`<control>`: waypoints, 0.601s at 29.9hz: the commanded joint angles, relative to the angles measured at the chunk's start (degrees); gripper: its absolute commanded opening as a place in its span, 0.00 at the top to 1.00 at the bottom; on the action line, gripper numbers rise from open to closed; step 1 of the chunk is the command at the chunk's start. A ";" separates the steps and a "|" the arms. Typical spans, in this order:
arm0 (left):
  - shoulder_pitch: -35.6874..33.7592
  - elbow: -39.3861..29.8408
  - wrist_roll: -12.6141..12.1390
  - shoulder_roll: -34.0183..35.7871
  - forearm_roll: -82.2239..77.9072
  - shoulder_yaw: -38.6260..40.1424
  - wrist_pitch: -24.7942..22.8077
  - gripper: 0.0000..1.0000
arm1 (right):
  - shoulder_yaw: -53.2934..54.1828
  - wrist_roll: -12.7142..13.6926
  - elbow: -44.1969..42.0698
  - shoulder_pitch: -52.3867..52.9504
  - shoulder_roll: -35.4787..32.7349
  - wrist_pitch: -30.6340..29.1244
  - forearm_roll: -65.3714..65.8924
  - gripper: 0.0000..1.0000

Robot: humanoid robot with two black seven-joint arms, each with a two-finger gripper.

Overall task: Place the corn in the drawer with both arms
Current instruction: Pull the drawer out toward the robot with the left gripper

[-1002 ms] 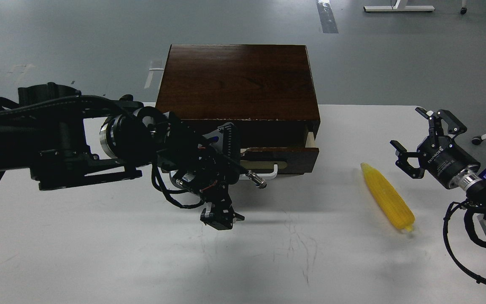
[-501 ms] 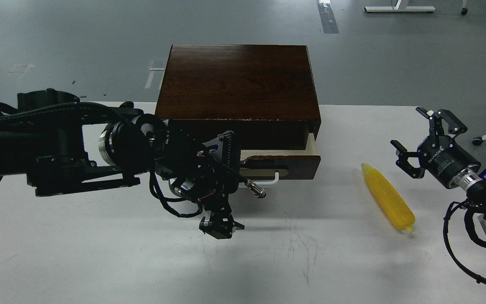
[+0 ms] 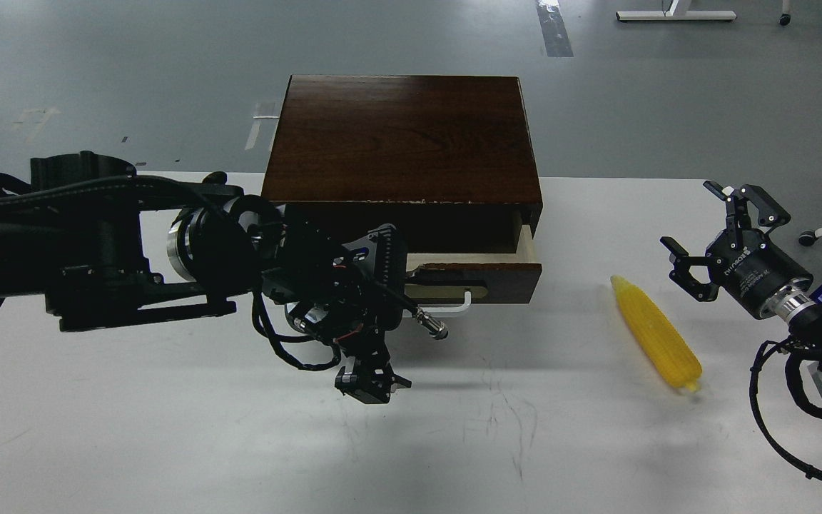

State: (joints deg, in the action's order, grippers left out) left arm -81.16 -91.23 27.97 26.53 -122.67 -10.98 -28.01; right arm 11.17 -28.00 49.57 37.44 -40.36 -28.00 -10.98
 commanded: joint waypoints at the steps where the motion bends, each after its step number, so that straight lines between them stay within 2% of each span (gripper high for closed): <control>1: -0.75 0.17 -0.02 0.10 -2.33 0.09 0.01 0.02 | 0.00 0.00 0.00 0.00 -0.07 0.00 0.00 0.01; 4: -1.98 0.00 -0.02 0.10 -2.33 -0.61 0.01 0.02 | 0.00 0.00 0.00 -0.08 -0.07 0.00 0.00 0.01; 9: -6.72 -0.44 0.03 -0.34 -2.33 -6.06 0.01 0.02 | 0.17 0.00 0.00 0.00 -0.07 0.00 0.00 0.01; 18: -8.48 -0.53 0.03 -0.43 -2.33 -7.83 0.01 0.02 | 0.17 0.00 0.00 -0.17 0.02 0.00 0.00 0.01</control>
State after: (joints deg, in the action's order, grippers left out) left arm -88.83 -91.70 28.00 26.11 -125.00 -18.73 -28.00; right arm 11.35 -28.00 49.64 37.33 -40.36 -28.00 -11.06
